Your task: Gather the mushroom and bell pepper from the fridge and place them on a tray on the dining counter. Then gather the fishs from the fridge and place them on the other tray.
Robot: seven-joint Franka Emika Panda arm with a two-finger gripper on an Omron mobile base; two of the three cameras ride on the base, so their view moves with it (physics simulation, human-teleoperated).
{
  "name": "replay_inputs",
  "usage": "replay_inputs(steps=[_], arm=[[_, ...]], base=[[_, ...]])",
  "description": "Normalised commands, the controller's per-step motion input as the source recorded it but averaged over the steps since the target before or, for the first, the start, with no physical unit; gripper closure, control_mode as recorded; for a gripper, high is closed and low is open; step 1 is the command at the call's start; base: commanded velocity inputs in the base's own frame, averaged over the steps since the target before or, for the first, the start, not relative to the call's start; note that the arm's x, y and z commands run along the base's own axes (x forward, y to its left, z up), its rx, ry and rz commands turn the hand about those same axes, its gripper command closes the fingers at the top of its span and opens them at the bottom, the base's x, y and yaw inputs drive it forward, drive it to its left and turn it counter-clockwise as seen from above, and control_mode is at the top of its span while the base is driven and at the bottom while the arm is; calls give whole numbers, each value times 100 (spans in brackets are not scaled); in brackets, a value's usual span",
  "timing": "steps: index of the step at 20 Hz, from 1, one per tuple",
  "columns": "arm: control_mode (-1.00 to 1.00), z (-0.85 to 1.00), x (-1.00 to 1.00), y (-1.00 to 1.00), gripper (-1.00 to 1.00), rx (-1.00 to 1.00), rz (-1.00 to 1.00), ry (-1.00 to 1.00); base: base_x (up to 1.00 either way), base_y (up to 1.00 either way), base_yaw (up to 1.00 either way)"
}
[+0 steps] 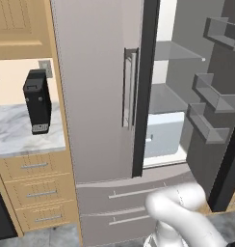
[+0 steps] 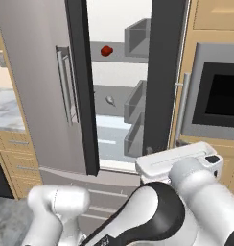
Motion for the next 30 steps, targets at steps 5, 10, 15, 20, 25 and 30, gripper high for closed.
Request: replay_inputs(steps=[5, 10, 15, 20, 25, 30], arm=[[-100, 17, -8, 100, -100, -12, -46, 11], [-100, 7, 0, 93, -100, -13, -56, 4], [-100, 12, 1, 61, -100, -10, -67, 0], [-100, 13, 1, 52, -100, -3, -71, 0], [-100, 12, 10, 38, -100, 0, -56, -8], [-100, 2, 21, 4, -100, -6, -36, -20]], base=[[0, 0, 0], [0, 0, 0], [0, 0, 0], [0, 0, 0], [0, 0, 0], [0, 0, 0]])
